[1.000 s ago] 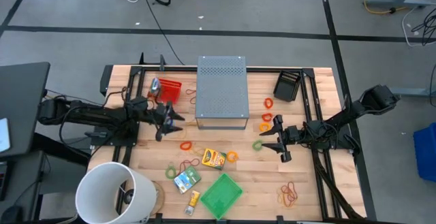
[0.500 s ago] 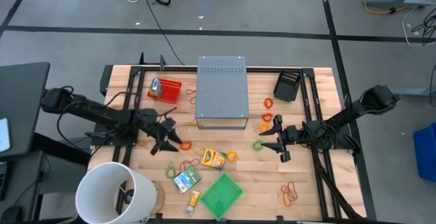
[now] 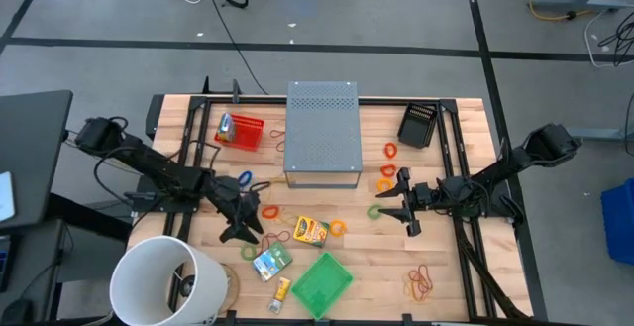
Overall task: Pick & Place Office Desk Supplies
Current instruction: Put the yellow crayon box into the red basket
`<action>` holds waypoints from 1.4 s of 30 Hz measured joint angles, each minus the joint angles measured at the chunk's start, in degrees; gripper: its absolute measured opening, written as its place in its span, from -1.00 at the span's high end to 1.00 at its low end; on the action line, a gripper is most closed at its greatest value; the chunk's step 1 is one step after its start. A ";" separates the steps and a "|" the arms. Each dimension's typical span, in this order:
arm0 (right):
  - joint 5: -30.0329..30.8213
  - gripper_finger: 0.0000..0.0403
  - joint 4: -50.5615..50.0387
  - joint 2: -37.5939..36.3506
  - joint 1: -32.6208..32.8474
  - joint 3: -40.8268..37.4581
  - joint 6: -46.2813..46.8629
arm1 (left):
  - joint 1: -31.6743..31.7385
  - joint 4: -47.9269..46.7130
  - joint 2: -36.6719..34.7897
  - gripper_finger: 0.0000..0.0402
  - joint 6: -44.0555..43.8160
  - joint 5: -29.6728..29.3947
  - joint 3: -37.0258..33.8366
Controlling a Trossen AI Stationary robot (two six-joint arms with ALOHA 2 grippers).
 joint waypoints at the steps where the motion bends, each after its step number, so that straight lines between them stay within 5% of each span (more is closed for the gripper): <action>1: 0.13 0.06 -0.21 -0.01 -0.02 0.00 0.27 | -0.58 -0.02 1.13 -0.08 -0.48 0.06 1.03; 16: 0.23 0.06 -2.92 -0.01 -0.01 0.00 0.38 | -5.51 -2.51 16.59 -0.10 -6.48 -2.94 10.83; 42: 2.70 0.06 -3.24 0.00 -0.02 0.00 -1.85 | -6.32 -9.93 17.20 -0.13 -10.20 -7.55 10.81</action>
